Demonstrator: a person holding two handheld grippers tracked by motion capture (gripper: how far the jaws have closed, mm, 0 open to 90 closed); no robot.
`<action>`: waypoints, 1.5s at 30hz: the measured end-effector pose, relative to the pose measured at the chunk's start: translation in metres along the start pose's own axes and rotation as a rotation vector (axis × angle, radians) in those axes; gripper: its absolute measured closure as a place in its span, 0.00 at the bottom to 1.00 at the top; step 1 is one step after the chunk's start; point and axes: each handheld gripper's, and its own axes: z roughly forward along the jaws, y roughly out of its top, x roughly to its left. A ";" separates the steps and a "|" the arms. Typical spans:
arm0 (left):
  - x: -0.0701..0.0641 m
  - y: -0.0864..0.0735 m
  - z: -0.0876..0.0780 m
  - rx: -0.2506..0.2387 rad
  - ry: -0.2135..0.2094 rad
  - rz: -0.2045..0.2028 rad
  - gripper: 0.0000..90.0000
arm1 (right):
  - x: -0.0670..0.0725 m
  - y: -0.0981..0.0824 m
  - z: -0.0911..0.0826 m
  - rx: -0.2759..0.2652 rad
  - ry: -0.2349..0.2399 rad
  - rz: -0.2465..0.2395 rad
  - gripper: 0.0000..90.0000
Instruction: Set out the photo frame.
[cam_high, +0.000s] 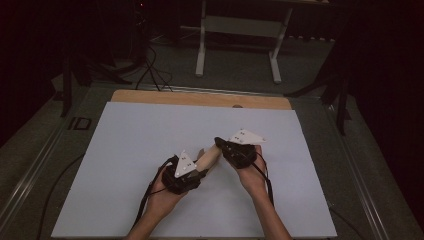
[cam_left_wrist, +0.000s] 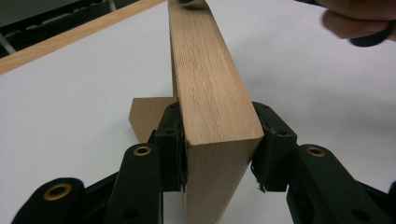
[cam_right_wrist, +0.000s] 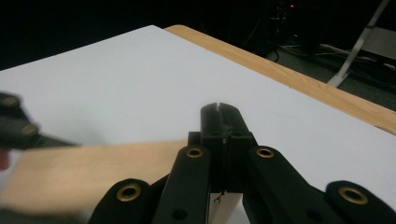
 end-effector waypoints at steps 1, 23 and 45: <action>0.000 0.000 0.000 0.000 0.000 0.000 0.67 | 0.000 0.000 0.000 0.000 0.000 0.000 1.00; 0.009 -0.005 -0.004 -0.004 0.035 -0.027 0.65 | -0.007 0.007 0.018 0.085 -0.059 0.006 1.00; 0.025 -0.009 -0.004 0.002 0.075 -0.080 0.59 | -0.006 0.001 -0.002 0.110 -0.060 0.049 1.00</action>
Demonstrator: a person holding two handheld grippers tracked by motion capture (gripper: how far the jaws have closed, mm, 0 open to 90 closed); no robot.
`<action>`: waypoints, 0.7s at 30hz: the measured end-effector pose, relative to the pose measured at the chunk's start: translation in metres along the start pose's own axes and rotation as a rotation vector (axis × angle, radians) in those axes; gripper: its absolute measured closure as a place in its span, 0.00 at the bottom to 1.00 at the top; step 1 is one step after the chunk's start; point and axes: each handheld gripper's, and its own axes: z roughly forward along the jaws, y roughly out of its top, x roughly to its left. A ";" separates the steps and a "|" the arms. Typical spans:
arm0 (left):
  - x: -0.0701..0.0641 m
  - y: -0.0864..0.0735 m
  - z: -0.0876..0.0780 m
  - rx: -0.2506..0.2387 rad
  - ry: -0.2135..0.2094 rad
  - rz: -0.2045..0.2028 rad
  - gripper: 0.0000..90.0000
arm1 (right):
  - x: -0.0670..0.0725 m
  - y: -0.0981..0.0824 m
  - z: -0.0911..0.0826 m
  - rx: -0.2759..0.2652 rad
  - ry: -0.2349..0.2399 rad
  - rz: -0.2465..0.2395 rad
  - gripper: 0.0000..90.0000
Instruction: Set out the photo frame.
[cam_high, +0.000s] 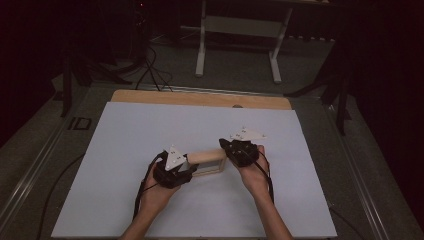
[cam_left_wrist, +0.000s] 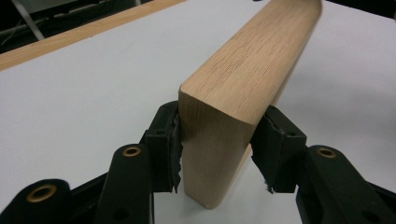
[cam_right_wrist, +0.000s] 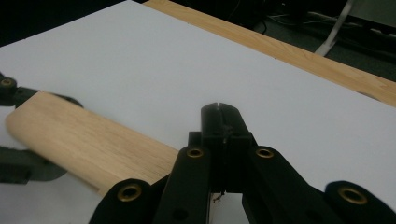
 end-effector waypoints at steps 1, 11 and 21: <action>0.000 0.000 0.001 0.000 0.004 -0.003 0.59 | 0.001 0.000 -0.002 0.006 -0.001 0.001 1.00; 0.000 -0.001 0.003 0.002 0.004 0.010 0.55 | -0.001 -0.004 -0.008 -0.015 0.046 -0.008 0.88; 0.000 -0.002 0.004 -0.002 0.004 0.006 0.55 | -0.005 -0.004 -0.024 -0.086 0.110 -0.048 0.43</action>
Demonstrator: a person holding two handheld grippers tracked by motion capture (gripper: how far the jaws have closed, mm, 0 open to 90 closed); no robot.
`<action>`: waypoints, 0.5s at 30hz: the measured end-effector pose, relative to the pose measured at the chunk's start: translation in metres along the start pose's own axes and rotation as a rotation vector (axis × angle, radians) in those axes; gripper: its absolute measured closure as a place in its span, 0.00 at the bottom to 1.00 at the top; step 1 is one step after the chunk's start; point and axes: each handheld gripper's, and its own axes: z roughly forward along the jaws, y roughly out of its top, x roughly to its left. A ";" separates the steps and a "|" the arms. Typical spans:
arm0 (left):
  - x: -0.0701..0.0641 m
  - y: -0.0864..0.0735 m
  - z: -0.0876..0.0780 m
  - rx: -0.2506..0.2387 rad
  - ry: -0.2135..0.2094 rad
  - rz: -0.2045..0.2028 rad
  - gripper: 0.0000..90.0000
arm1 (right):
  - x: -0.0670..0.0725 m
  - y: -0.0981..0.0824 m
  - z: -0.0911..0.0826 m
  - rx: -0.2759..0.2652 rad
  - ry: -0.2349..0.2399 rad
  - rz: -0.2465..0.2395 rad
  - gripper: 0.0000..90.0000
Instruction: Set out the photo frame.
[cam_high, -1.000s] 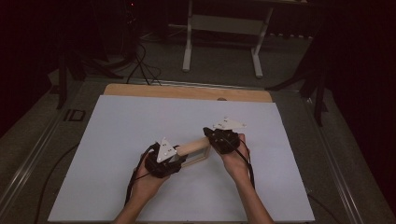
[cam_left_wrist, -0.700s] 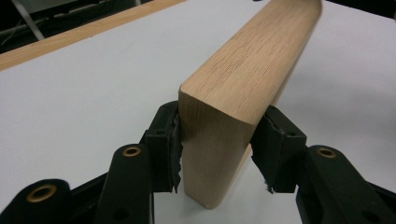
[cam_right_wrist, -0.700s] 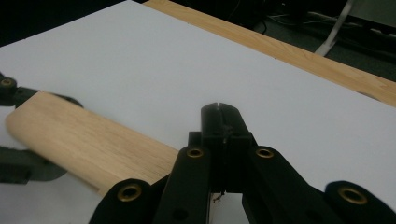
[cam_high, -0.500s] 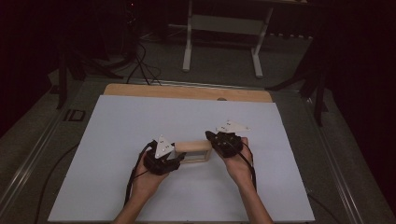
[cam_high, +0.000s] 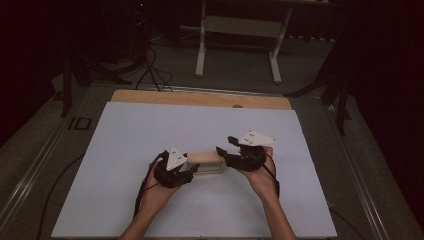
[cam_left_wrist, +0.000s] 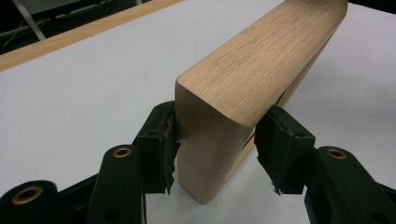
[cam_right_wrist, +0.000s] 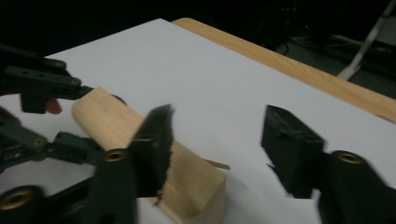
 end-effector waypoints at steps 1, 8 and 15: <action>0.000 0.000 0.000 0.001 -0.001 0.000 0.55 | 0.000 -0.001 -0.002 -0.007 0.010 0.000 0.40; 0.002 0.000 0.001 0.007 0.005 0.002 0.55 | 0.001 -0.016 -0.002 0.012 0.072 -0.010 0.32; 0.004 -0.001 0.002 0.012 0.007 0.000 0.56 | 0.002 -0.026 0.014 0.074 0.092 -0.022 0.28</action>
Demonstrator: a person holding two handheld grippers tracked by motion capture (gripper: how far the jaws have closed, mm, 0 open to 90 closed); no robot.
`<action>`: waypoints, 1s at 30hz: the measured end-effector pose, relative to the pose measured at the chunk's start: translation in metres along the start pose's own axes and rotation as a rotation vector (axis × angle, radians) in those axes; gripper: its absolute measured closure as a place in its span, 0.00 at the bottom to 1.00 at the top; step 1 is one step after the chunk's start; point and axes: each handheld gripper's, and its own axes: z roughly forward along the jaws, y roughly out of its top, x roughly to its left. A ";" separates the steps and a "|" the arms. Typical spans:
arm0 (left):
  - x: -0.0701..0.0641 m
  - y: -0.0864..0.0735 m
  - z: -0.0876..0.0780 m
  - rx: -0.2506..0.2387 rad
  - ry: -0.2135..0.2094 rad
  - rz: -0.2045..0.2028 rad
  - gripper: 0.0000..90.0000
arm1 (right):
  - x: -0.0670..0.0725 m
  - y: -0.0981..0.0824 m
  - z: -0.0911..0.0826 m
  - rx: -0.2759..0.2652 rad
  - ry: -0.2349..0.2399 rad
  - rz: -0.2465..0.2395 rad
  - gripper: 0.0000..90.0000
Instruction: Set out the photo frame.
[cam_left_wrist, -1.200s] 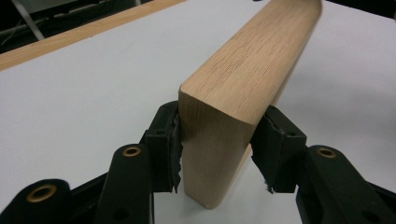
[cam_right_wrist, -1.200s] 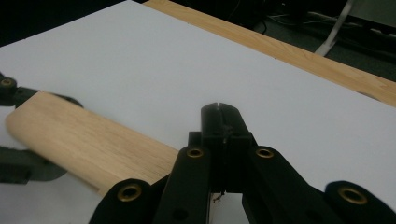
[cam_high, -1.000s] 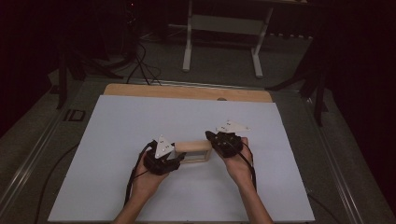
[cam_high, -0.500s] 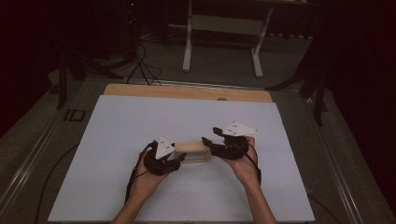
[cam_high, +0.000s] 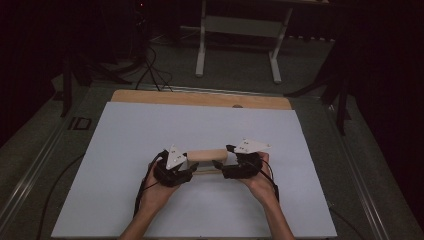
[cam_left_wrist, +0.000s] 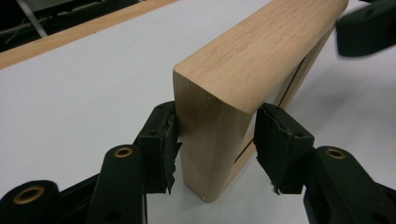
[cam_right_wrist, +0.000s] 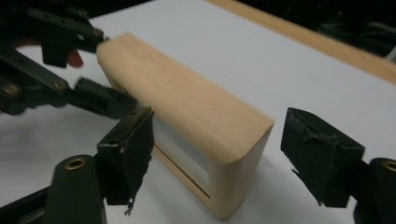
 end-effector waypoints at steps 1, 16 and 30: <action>0.000 0.000 0.000 0.000 0.000 0.000 0.56 | -0.001 -0.001 0.003 0.009 0.002 0.003 0.28; 0.006 -0.001 0.000 0.003 -0.007 -0.008 0.62 | -0.006 -0.013 0.015 0.012 0.030 0.054 0.44; 0.015 -0.002 -0.001 0.007 -0.013 -0.044 0.60 | -0.005 -0.015 0.014 -0.001 0.043 0.079 0.53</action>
